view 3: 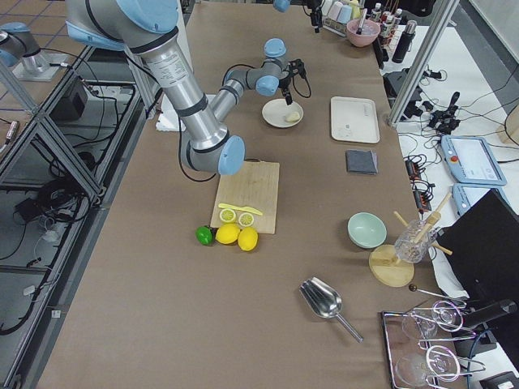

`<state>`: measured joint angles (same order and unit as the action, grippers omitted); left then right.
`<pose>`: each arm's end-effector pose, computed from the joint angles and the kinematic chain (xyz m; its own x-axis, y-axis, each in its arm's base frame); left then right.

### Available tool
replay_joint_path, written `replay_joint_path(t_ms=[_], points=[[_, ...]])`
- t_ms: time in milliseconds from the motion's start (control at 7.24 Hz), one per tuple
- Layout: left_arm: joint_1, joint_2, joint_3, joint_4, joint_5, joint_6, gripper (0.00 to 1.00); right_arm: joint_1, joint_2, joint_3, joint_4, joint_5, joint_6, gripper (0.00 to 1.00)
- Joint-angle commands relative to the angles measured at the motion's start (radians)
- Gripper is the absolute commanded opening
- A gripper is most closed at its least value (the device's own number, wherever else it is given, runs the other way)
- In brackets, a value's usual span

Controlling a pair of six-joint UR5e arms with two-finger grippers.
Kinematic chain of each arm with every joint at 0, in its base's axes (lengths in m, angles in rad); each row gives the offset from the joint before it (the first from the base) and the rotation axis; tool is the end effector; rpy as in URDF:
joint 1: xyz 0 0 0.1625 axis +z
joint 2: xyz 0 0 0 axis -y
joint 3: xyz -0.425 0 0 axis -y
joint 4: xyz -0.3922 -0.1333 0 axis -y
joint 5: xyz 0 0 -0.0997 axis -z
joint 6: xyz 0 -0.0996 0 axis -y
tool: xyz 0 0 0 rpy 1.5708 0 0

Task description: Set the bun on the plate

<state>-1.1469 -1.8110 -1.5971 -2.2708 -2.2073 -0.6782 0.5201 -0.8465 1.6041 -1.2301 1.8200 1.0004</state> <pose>0.1801 -0.5792 0.4355 0.5607 0.2798 -0.7793 0.1517 0.8905 0.4289 -0.5515 -0.4412 0.1665 0.4896 -0.3227 0.8101 -0.0317 0.9218 0.3863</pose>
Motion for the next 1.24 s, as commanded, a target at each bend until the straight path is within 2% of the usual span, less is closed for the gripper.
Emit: replay_joint_path(t_ms=[0, 138, 414, 691, 829, 967, 1105], points=[[-0.011, 0.022, -0.023, -0.001, -0.002, 0.009, 0.97, 0.009, -0.008, 0.037, -0.003, 0.004, 0.027, 1.0], [-0.036, 0.033, -0.036, -0.001, -0.003, 0.0, 0.98, 0.061, -0.014, 0.042, -0.011, 0.036, 0.027, 1.0], [-0.147, 0.058, -0.026, 0.014, -0.029, -0.021, 0.98, 0.218, -0.057, 0.033, -0.015, 0.193, -0.006, 1.0], [-0.233, -0.017, 0.052, 0.109, -0.093, -0.001, 0.98, 0.418, -0.135, 0.022, -0.026, 0.38, -0.133, 1.0], [-0.273, -0.069, 0.083, 0.173, -0.147, 0.014, 0.98, 0.502, -0.146, -0.01, -0.079, 0.43, -0.252, 1.0], [-0.292, -0.12, 0.126, 0.232, -0.158, 0.046, 0.98, 0.567, -0.147, -0.013, -0.151, 0.432, -0.346, 1.0], [-0.338, -0.163, 0.185, 0.287, -0.163, 0.145, 0.98, 0.646, -0.154, -0.015, -0.24, 0.477, -0.5, 1.0]])
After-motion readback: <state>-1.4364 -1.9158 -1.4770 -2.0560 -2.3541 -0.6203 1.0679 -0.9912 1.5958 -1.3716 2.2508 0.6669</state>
